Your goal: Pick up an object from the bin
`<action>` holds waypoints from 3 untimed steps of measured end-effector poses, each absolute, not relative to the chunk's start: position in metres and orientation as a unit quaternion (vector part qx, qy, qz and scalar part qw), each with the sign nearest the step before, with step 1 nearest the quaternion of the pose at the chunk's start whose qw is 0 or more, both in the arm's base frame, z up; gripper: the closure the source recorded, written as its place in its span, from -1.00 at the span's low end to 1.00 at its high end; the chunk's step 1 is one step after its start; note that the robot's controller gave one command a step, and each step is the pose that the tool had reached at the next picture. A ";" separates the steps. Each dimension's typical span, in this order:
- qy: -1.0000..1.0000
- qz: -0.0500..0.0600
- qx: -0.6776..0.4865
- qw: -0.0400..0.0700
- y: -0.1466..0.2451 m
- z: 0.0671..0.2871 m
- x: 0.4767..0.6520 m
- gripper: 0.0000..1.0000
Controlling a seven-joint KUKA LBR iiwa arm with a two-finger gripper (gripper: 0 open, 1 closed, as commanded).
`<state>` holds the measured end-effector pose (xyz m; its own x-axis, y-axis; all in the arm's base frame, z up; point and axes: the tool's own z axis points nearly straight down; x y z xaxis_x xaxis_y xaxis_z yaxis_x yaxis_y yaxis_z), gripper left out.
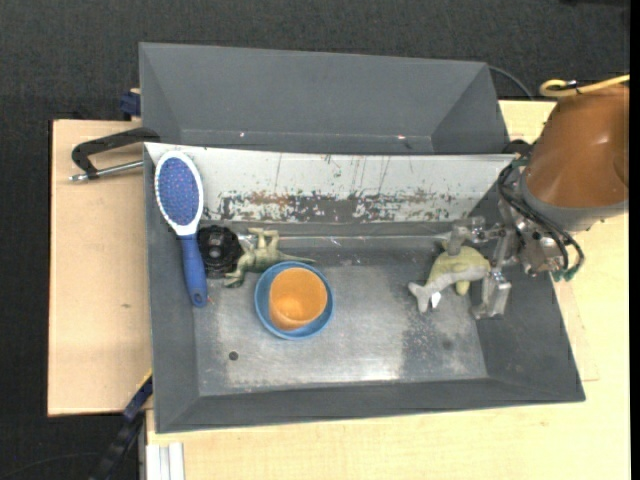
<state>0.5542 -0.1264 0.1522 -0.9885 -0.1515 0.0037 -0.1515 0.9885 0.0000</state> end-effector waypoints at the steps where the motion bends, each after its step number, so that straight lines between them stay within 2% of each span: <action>1: -0.992 0.000 0.127 0.000 -0.142 0.086 0.582 -1.00; 2: -0.992 0.000 0.127 -0.003 -0.142 0.090 0.584 1.00; 3: -0.993 0.003 0.119 -0.008 -0.149 0.237 0.595 1.00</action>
Offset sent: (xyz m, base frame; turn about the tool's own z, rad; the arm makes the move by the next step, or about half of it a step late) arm 0.0276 -0.0162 -0.0644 -0.1048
